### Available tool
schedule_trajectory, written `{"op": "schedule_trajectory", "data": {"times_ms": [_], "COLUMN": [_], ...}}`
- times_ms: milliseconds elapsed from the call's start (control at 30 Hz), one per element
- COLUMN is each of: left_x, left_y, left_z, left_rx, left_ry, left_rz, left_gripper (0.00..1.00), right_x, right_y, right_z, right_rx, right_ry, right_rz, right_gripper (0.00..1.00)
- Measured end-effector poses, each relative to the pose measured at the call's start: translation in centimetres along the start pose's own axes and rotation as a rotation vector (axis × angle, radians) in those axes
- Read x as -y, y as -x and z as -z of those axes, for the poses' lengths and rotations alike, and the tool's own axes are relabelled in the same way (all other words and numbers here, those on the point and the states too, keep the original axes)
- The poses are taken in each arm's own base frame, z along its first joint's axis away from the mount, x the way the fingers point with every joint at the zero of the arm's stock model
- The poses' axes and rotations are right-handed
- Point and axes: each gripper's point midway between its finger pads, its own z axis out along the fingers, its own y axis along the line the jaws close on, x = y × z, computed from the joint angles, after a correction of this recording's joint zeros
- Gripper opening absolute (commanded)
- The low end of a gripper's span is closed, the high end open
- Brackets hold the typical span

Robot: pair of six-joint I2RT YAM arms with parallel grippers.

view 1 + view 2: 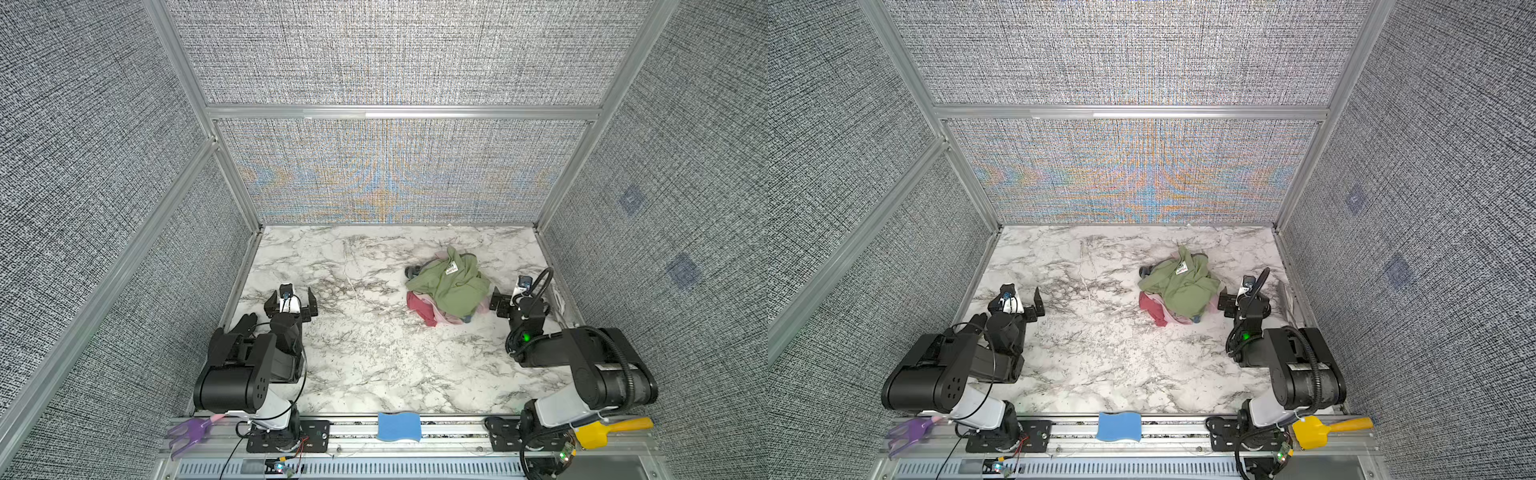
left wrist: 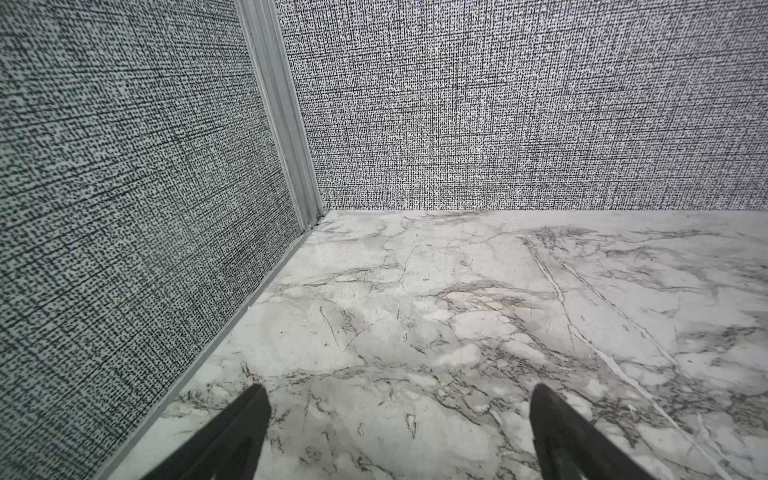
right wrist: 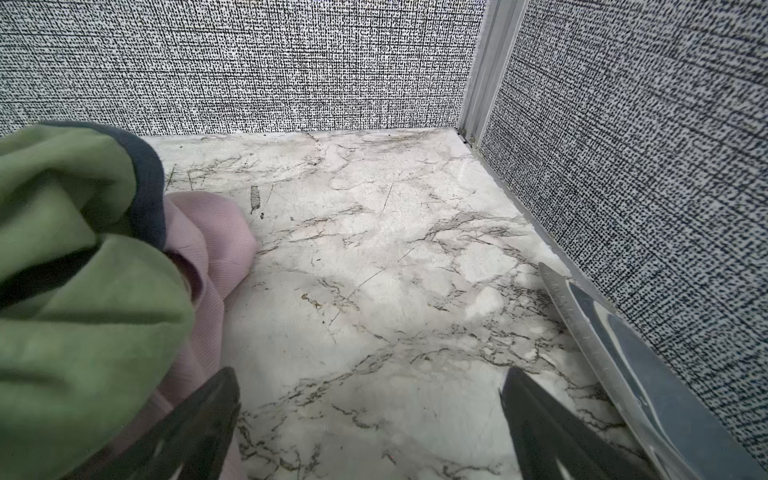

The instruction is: Pick out a specific cloth from the pile

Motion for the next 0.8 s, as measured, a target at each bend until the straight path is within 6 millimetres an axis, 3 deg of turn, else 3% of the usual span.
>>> {"op": "schedule_trajectory", "data": {"times_ms": [800], "left_x": [-0.03], "left_y": [0.02], "left_z": [-0.02], "left_rx": [0.000], "left_ry": [0.001], "left_rz": [0.001], "left_gripper": [0.99], "right_x": [0.01], "right_y": [0.02], "right_z": [-0.09], "right_rx": [-0.003], "right_ry": [0.004], "right_rz": [-0.001], "right_gripper": [0.99]}}
